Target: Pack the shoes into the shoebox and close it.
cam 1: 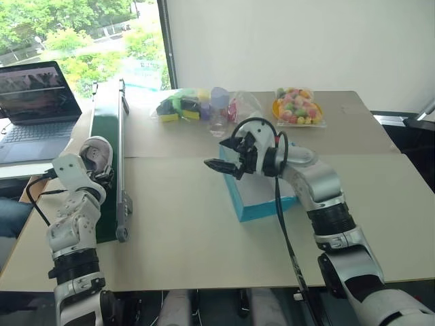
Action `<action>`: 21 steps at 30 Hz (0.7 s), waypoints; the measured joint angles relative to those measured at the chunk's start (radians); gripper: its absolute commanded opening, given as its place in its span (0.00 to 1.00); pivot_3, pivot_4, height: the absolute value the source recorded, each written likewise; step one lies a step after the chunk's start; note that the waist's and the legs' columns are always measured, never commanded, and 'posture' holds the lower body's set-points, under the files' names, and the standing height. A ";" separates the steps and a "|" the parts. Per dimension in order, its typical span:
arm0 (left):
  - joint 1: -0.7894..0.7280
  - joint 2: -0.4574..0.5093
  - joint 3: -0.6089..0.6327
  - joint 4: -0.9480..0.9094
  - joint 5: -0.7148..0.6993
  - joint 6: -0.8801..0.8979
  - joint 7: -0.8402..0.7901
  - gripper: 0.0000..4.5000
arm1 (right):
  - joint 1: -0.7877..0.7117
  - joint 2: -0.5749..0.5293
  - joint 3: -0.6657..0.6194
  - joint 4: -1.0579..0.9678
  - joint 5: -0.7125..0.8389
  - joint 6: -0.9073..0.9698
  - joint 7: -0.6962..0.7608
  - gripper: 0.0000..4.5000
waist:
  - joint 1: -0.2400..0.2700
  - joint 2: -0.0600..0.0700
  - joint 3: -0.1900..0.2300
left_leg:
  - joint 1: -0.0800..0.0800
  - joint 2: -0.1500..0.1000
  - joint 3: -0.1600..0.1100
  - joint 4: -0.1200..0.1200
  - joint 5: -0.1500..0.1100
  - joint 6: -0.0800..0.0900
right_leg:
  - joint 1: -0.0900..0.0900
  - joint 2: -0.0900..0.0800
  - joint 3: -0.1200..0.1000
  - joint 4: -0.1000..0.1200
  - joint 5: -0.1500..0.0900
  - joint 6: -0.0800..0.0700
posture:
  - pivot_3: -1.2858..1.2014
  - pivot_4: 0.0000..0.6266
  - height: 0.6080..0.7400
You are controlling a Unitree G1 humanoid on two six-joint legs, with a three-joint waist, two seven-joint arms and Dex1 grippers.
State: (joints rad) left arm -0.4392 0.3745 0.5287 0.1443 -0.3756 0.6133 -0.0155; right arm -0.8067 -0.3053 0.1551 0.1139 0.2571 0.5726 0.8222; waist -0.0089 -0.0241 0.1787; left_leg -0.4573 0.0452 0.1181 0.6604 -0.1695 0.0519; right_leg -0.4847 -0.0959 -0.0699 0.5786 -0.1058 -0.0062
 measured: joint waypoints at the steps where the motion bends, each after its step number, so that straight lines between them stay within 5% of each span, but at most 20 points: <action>1: -0.006 0.000 -0.001 0.003 -0.002 0.001 0.003 0.55 | 0.000 -0.001 0.000 0.000 0.000 0.000 0.000 1.00 | 0.000 0.000 0.000 | 0.000 0.000 0.000 0.000 0.000 0.000 | 0.000 0.000 0.000 0.000 0.000 0.000 | 0.52 0.24 0.99; 9: -0.135 0.006 -0.166 -0.131 0.022 -0.055 -0.076 0.55 | -0.023 0.068 -0.141 0.000 0.122 0.072 -0.074 1.00 | 0.006 -0.006 0.001 | -0.002 0.000 0.000 0.000 0.001 -0.001 | -0.001 0.000 0.000 -0.001 0.004 -0.002 | 0.52 0.24 0.99; 17: -0.229 -0.214 -0.356 -0.292 -0.121 -0.018 -0.173 0.55 | -0.231 0.219 -0.588 0.124 0.516 0.350 -0.450 1.00 | 0.000 -0.006 0.001 | -0.002 0.000 0.001 0.000 0.001 0.000 | 0.000 0.002 0.001 -0.001 0.006 0.001 | 0.52 0.24 0.99; 21: -0.255 -0.292 -0.413 -0.292 -0.143 0.006 -0.173 0.55 | -0.251 0.211 -0.695 0.154 0.603 0.368 -0.566 1.00 | -0.006 -0.006 0.001 | -0.002 -0.001 0.000 0.001 0.001 0.001 | 0.000 0.004 0.001 -0.001 0.006 0.001 | 0.52 0.24 0.99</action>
State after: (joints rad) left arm -0.6941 0.0828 0.1158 -0.1478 -0.5186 0.6193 -0.1881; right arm -1.0580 -0.0943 -0.5395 0.2677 0.8601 0.9409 0.2563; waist -0.0145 -0.0301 0.1796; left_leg -0.4592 0.0441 0.1183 0.6609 -0.1681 0.0525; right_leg -0.4844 -0.0914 -0.0687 0.5776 -0.1002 -0.0052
